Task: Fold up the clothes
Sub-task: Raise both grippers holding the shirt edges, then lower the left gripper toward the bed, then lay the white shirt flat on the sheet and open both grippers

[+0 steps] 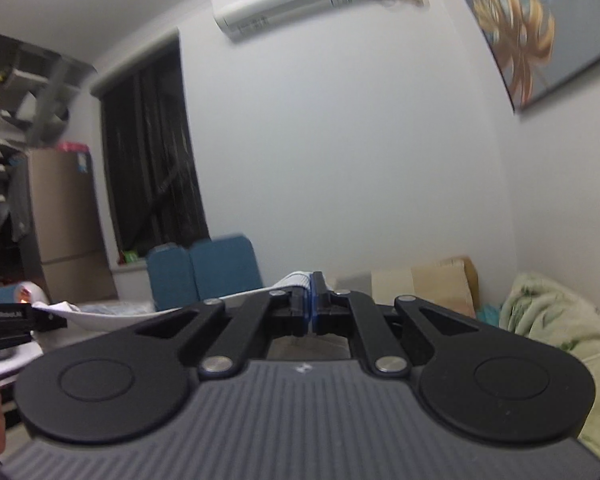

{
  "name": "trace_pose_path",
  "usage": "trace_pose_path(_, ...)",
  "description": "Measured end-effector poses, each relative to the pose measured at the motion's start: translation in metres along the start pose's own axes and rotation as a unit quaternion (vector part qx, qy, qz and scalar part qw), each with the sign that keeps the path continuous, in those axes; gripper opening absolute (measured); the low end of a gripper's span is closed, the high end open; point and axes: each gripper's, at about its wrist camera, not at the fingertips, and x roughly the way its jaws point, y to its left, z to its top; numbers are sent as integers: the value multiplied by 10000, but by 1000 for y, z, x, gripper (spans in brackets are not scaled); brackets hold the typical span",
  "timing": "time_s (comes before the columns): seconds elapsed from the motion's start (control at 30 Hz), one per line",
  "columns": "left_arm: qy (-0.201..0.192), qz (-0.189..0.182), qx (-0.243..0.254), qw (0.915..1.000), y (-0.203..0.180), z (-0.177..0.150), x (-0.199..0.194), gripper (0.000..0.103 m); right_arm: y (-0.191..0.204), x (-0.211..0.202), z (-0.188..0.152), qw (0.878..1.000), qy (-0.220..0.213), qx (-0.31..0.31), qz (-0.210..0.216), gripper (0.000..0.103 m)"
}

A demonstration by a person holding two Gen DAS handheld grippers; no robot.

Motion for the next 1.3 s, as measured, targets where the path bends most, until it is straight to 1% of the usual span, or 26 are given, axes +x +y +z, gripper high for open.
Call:
trace_pose_path(0.13, 389, 174, -34, 9991, 47, -39, 145, 8, -40, 128, -57, 9985, 458, -4, -290, 5)
trace_pose_path(0.23, 559, 315, 136, 9978, 82, -76, 253, 8, -71, 220, -109, 9971, 608, -103, -447, 5)
trace_pose_path(0.33, 861, 468, 140, 9951, 121, -121, 362, 8, -104, 305, -166, 9954, 784, -135, -525, 5)
trace_pose_path(0.4, 1097, 572, 175, 9922, 145, -160, 423, 9, -125, 355, -206, 9928, 1029, -130, -591, 5)
trace_pose_path(0.5, 1532, 784, 152, 9850, 176, -217, 495, 9, -146, 413, -266, 9855, 1552, -43, -679, 5)
trace_pose_path(0.57, 1851, 895, 41, 9786, 194, -252, 534, 9, -159, 439, -299, 9799, 1855, 102, -731, 5)
trace_pose_path(0.63, 2158, 950, 11, 9718, 209, -277, 561, 9, -172, 454, -324, 9742, 2118, 277, -730, 5)
trace_pose_path(0.7, 2377, 965, -42, 9665, 218, -295, 575, 9, -183, 466, -337, 9685, 2356, 533, -602, 6)
trace_pose_path(0.73, 2414, 960, -26, 9657, 222, -300, 579, 10, -188, 469, -340, 9654, 2461, 709, -497, 6)
trace_pose_path(0.8, 2391, 860, -19, 9672, 224, -303, 578, 14, -195, 478, -343, 9560, 2733, 1009, -340, 8)
trace_pose_path(0.87, 2471, 752, -54, 9660, 228, -302, 581, 18, -196, 482, -343, 9494, 2899, 1186, -247, 13)
trace_pose_path(0.9, 2537, 678, -85, 9649, 230, -300, 581, 25, -196, 483, -342, 9463, 2967, 1264, -201, 24)
trace_pose_path(0.93, 2592, 583, -104, 9640, 230, -296, 577, 34, -196, 484, -342, 9432, 3035, 1343, -154, 38)
trace_pose_path(0.97, 2613, 476, -107, 9640, 230, -291, 573, 60, -196, 485, -341, 9399, 3102, 1421, -108, 51)
trace_pose_path(1.0, 2578, 394, -71, 9654, 230, -287, 569, 81, -195, 484, -340, 9371, 3163, 1479, -10, 88)
trace_pose_path(1.03, 2526, 341, 7, 9670, 225, -281, 558, 86, -193, 484, -338, 9344, 3218, 1523, 129, 103)
trace_pose_path(1.1, 2418, 246, 176, 9698, 215, -266, 536, 87, -187, 480, -331, 9339, 3244, 1494, 173, 103)
trace_pose_path(1.2, 2340, 218, 106, 9719, 214, -251, 507, 88, -177, 464, -316, 9393, 3101, 1460, 123, 103)
trace_pose_path(1.3, 2286, 212, -69, 9733, 215, -238, 463, 88, -165, 434, -297, 9429, 2950, 1547, 93, 103)
